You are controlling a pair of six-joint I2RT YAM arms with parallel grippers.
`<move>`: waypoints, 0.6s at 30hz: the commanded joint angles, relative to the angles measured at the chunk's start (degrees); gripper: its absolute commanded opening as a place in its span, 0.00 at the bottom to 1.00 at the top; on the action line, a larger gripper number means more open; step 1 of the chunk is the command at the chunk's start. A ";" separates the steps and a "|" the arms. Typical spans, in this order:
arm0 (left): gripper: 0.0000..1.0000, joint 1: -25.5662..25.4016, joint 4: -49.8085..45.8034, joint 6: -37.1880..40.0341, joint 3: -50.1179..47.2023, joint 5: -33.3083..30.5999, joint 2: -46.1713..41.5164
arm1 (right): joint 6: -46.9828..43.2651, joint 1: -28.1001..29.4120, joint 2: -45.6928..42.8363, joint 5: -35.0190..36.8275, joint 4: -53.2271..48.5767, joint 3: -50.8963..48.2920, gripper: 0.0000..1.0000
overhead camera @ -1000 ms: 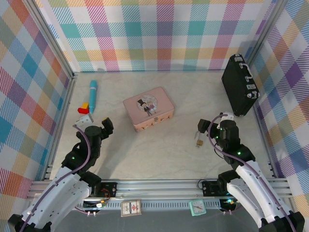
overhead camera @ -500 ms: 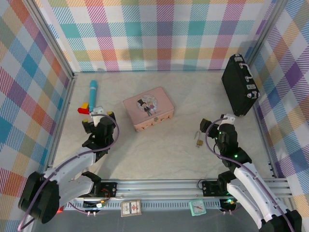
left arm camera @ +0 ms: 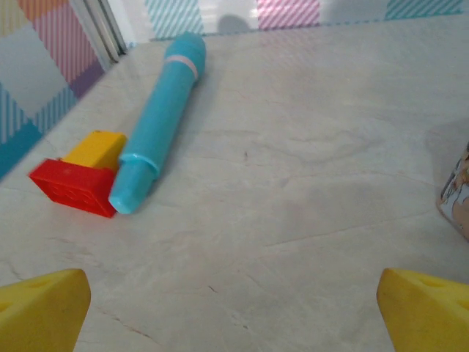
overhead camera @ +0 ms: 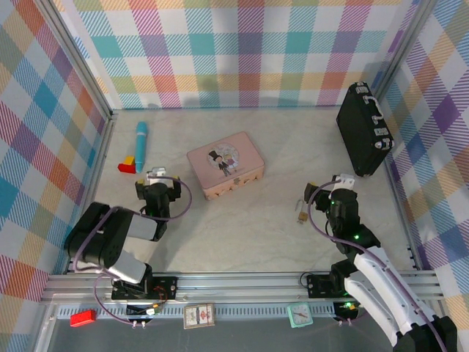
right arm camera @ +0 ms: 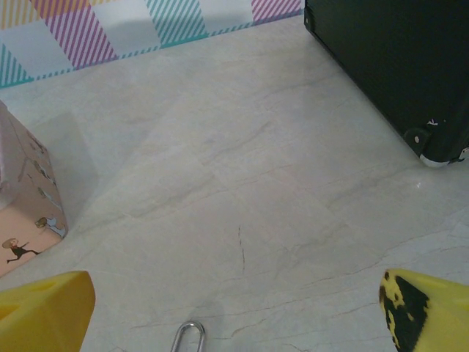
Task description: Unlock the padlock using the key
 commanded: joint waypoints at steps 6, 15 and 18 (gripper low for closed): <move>1.00 5.58 -4.84 -3.99 7.12 9.74 2.27 | -4.20 -0.21 4.80 1.39 0.46 3.76 0.99; 1.00 6.51 -5.83 -5.85 7.19 8.25 1.80 | -12.46 -0.13 19.81 8.99 6.12 12.95 0.99; 1.00 6.46 -5.84 -5.93 7.18 8.19 1.76 | -15.13 -0.47 26.76 12.37 5.55 15.50 0.99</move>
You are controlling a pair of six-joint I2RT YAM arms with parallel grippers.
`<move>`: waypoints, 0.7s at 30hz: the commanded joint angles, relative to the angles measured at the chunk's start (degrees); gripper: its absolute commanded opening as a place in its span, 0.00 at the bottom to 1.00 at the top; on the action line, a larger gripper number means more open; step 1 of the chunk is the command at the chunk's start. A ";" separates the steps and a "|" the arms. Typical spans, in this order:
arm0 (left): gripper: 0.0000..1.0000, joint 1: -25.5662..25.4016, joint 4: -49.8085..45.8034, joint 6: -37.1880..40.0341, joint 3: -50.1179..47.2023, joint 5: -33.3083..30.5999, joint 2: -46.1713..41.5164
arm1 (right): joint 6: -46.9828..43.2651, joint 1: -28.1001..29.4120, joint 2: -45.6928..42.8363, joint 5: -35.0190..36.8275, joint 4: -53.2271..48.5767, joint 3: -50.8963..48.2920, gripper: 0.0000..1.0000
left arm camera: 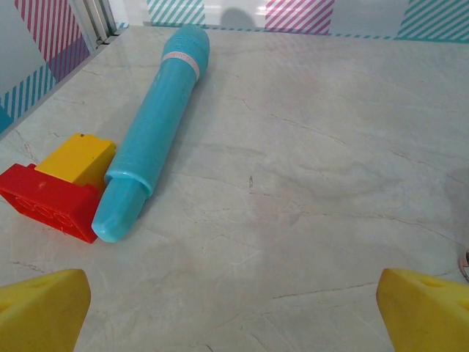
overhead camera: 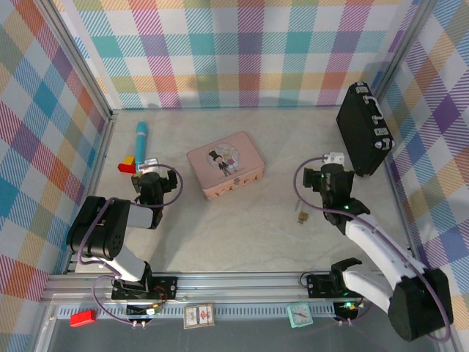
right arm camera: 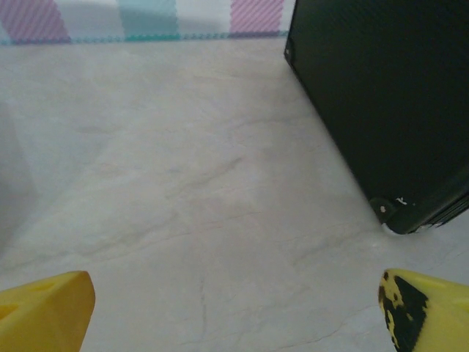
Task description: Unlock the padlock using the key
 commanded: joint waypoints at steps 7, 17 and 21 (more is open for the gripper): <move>1.00 0.29 -0.44 -0.85 0.15 0.87 -0.48 | -6.20 -2.59 10.41 2.12 16.71 -3.68 0.99; 1.00 0.36 -0.46 -0.89 0.22 1.00 -0.48 | -7.41 -13.76 20.78 -20.55 40.22 -8.93 0.99; 1.00 0.39 -0.44 -0.89 0.22 0.94 -0.52 | -9.07 -14.49 27.15 -28.86 51.24 -11.60 0.99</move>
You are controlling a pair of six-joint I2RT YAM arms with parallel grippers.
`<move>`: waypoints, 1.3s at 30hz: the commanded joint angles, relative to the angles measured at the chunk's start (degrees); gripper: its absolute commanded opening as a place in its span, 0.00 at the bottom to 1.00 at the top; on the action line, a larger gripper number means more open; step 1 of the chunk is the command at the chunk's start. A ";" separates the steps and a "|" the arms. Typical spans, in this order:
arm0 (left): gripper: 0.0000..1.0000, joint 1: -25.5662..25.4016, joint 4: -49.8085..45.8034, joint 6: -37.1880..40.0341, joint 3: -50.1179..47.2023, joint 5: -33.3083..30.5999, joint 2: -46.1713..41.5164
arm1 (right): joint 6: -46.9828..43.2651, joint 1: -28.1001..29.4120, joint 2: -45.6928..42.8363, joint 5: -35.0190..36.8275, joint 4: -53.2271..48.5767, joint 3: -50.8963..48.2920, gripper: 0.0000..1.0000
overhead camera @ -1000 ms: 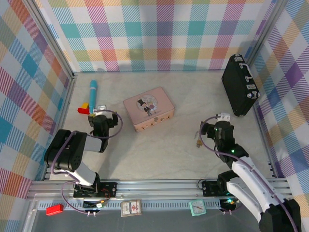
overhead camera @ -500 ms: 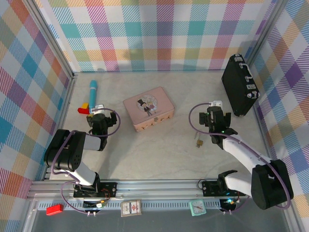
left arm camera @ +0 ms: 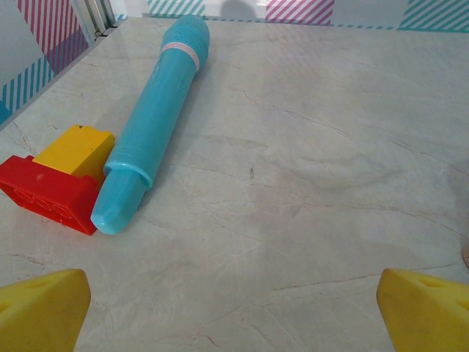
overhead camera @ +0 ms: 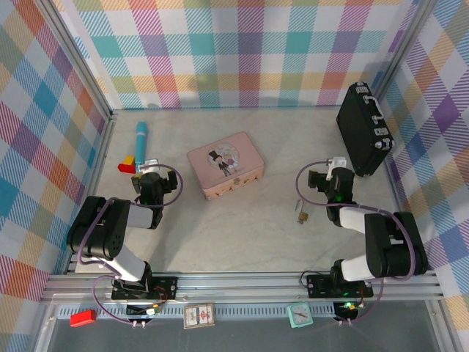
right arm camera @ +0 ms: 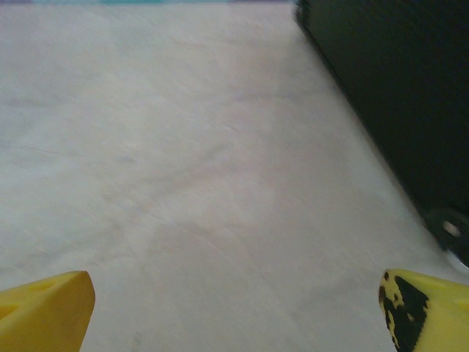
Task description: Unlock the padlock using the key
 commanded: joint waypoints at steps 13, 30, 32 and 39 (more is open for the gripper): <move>1.00 0.35 0.60 -0.86 0.22 0.96 -0.47 | 2.70 -2.12 5.23 -4.86 9.96 0.26 0.99; 1.00 0.37 0.55 -0.86 0.22 0.96 -0.47 | 2.54 -2.05 5.22 -4.85 9.91 0.26 0.99; 1.00 0.41 0.56 -0.86 0.24 0.96 -0.47 | 2.59 -2.12 5.22 -4.87 9.91 0.26 0.99; 1.00 0.39 0.61 -0.86 0.22 1.04 -0.52 | 2.60 -2.12 5.22 -4.82 10.00 0.26 0.99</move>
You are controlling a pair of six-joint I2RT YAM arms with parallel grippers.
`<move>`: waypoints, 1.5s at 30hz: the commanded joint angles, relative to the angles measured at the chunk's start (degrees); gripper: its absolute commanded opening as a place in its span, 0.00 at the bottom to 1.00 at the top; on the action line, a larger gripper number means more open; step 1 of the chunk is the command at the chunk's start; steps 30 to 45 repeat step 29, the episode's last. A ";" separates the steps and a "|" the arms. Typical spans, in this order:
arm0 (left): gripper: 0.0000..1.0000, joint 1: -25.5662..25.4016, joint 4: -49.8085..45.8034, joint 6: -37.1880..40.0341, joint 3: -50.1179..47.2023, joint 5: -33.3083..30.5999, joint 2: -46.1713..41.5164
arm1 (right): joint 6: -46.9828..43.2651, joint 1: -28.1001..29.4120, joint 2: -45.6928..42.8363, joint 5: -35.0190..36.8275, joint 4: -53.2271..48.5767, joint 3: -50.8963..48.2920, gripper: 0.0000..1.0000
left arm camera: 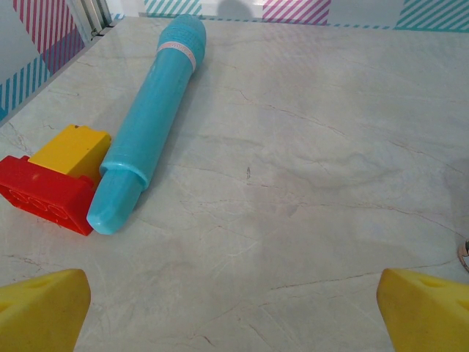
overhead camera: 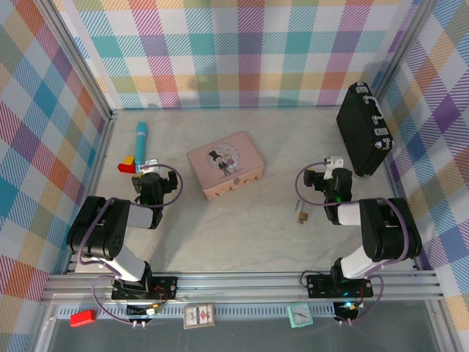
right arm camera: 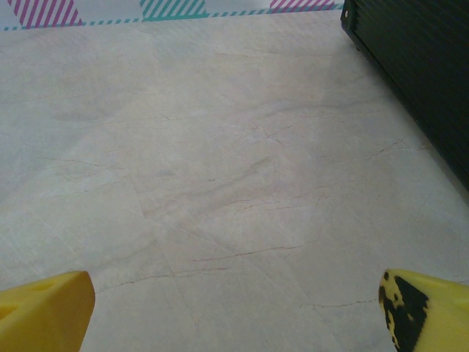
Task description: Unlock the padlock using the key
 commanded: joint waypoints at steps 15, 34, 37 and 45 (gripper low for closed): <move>1.00 0.40 0.61 -0.86 0.22 0.48 -0.47 | 0.67 -0.26 -0.49 0.45 2.21 0.22 0.99; 1.00 0.41 0.55 -0.86 0.22 0.54 -0.49 | 0.77 -0.24 -0.49 0.27 1.81 0.40 0.99; 1.00 0.41 0.55 -0.86 0.22 0.54 -0.49 | 0.77 -0.24 -0.49 0.27 1.81 0.40 0.99; 1.00 0.41 0.55 -0.86 0.22 0.54 -0.49 | 0.77 -0.24 -0.49 0.27 1.81 0.40 0.99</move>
